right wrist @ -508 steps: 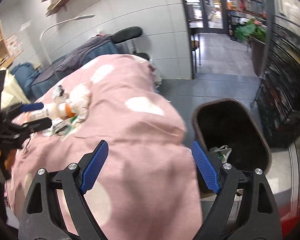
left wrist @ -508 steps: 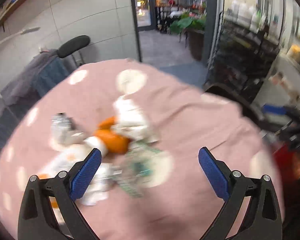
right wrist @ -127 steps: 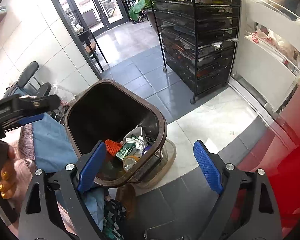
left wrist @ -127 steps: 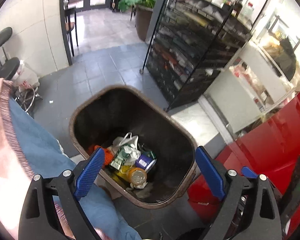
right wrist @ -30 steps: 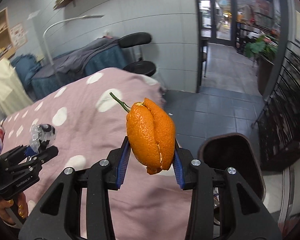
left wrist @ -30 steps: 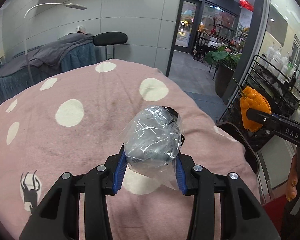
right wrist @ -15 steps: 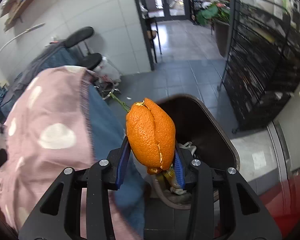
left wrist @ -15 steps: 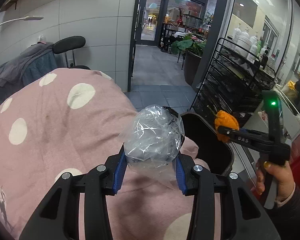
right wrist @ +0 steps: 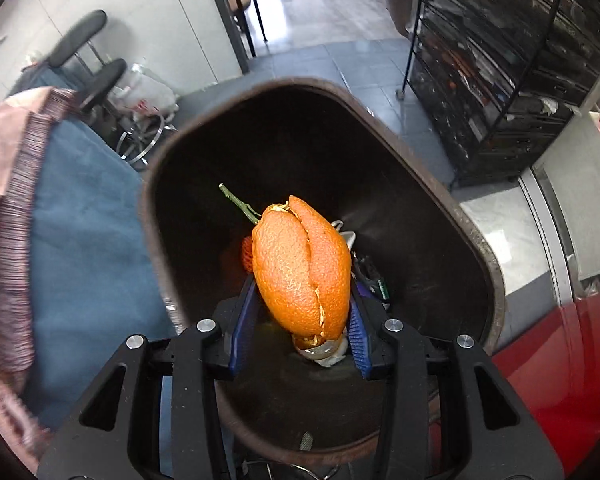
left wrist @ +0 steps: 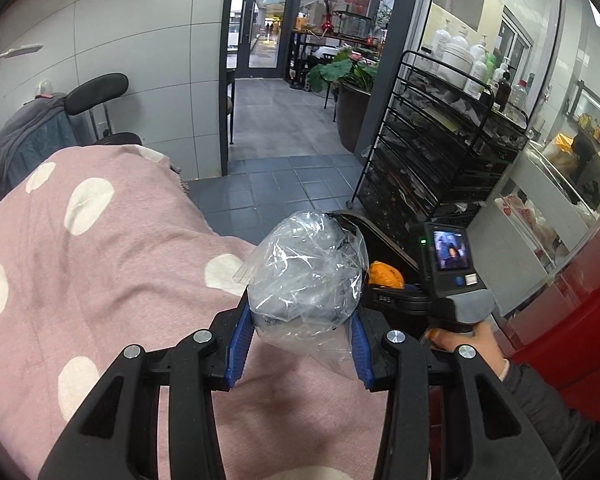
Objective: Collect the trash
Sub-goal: 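Open the right gripper over the bin to drop the orange peel, then lower the left gripper into the bin and open it to drop the clear cup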
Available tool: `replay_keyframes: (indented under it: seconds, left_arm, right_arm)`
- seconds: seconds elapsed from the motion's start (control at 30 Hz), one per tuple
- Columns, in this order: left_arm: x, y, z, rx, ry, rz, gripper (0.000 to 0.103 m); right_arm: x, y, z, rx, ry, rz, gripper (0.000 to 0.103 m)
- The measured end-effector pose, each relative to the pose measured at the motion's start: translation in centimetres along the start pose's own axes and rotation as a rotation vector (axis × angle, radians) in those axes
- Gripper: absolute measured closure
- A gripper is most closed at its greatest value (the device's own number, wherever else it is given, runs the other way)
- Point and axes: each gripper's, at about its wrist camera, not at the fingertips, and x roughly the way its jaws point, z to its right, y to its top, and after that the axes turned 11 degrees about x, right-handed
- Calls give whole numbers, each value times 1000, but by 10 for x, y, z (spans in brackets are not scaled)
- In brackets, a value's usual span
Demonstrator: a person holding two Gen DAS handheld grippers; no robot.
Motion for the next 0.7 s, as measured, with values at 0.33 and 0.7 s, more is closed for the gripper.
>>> replay_keyframes:
  seconds: [0.33,0.7]
  left_arm:
    - [18,5,15,21,-45,-37,61]
    - [61,28,45,65,-119,-103,61]
  right_arm:
    - [7,1,7,5,-21,39,39]
    - [-44,-28,32,43,-23,126,32]
